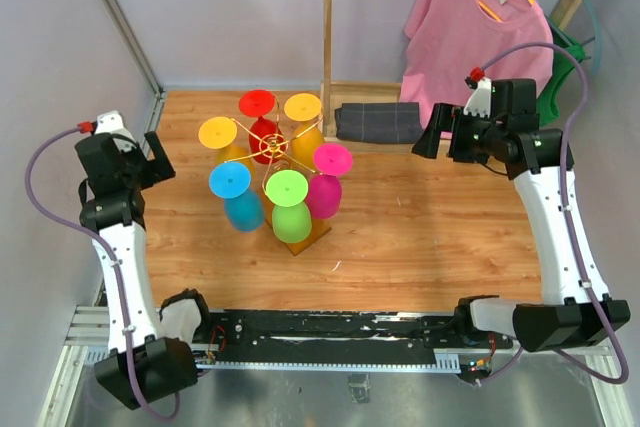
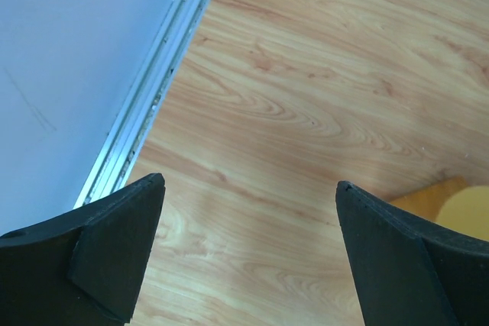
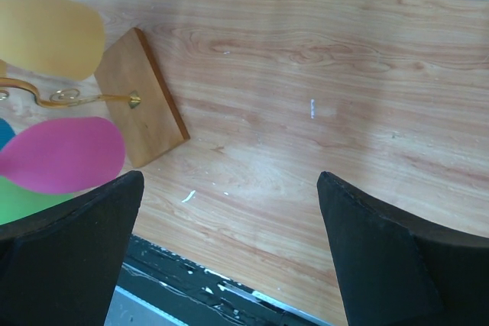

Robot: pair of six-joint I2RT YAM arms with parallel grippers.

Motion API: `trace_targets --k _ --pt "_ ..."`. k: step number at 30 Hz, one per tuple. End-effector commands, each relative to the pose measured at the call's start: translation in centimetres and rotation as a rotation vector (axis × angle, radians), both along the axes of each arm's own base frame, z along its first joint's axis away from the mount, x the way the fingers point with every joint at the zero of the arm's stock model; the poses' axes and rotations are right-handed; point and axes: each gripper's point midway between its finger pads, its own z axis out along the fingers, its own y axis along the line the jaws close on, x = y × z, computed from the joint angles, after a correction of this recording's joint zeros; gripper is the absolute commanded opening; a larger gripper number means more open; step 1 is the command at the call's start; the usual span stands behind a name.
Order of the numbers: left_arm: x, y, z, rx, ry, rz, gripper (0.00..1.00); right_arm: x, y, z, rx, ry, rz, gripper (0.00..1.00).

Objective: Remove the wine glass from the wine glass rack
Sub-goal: Pick up the wine glass from the wine rack.

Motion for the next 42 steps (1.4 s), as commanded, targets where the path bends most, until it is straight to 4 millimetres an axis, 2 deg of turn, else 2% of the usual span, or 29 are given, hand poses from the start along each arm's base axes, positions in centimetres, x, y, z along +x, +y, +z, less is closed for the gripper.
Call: trace_targets --k 1,5,9,17,20,24,29,33,35,42 --pt "1.5 0.4 2.1 -0.043 -0.043 -0.094 0.99 0.3 1.9 2.0 0.099 0.005 0.028 0.98" --pt "2.7 -0.6 3.0 -0.122 -0.053 -0.181 0.99 0.6 3.8 3.1 0.207 0.024 0.065 0.99" --pt "3.2 -1.7 3.5 -0.227 -0.046 -0.199 0.99 -0.3 6.2 4.0 0.320 0.053 0.118 0.99" --pt "3.2 -4.8 5.8 -0.426 -0.071 -0.266 0.99 -3.0 9.9 5.7 0.510 0.115 0.211 0.92" --pt "3.0 -5.9 7.2 -0.481 -0.092 -0.301 0.99 -3.7 10.7 6.1 0.576 0.143 0.223 0.92" --pt "2.4 -7.1 7.8 -0.547 -0.078 -0.326 0.99 -4.0 11.9 6.1 0.622 0.170 0.249 0.92" --pt "2.4 -6.6 7.9 -0.542 -0.057 -0.306 0.99 -4.5 14.0 6.0 0.634 0.184 0.306 0.92" --pt "2.5 -6.4 7.9 -0.550 -0.059 -0.302 0.99 -4.6 15.3 5.8 0.648 0.194 0.325 0.88" --pt "2.6 -6.3 8.1 -0.553 -0.059 -0.305 0.99 -4.4 15.6 5.9 0.656 0.193 0.328 0.84" --pt "2.9 -6.1 9.2 -0.549 -0.072 -0.314 0.99 -4.3 15.9 4.7 0.661 0.223 0.328 0.79"
